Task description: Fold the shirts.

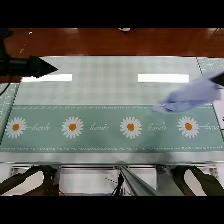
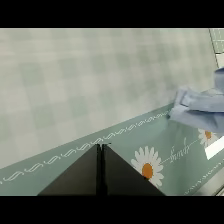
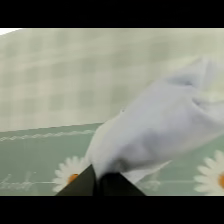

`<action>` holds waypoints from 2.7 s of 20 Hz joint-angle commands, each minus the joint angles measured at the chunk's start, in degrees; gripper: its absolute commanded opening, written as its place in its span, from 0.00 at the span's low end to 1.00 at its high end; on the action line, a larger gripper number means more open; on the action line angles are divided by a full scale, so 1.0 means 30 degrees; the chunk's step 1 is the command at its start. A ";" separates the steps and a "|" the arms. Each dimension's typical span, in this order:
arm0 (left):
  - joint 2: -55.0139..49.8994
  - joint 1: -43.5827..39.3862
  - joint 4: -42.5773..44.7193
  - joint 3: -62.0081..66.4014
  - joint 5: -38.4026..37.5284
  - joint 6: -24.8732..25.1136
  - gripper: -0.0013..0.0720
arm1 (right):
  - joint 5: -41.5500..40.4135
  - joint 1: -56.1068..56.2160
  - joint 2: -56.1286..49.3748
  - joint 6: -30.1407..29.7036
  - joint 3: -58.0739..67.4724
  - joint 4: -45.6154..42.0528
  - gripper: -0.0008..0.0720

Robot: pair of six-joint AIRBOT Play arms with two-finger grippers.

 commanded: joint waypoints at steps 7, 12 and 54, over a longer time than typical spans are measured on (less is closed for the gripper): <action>-0.2346 -0.3410 -0.0066 -0.0044 0.2346 0.0823 0.04 | 0.6091 -0.9114 0.0947 0.0160 0.1872 -1.2218 0.04; -0.2375 -0.3016 -0.0080 -0.0029 0.3614 0.1545 0.04 | 0.6105 -0.9792 0.0809 0.0233 0.1326 -1.3427 0.04; -0.0357 -0.9741 1.8629 0.4131 -0.3155 -0.6645 1.00 | -0.6186 0.7300 -0.3687 -0.3599 -0.5399 -0.6003 0.84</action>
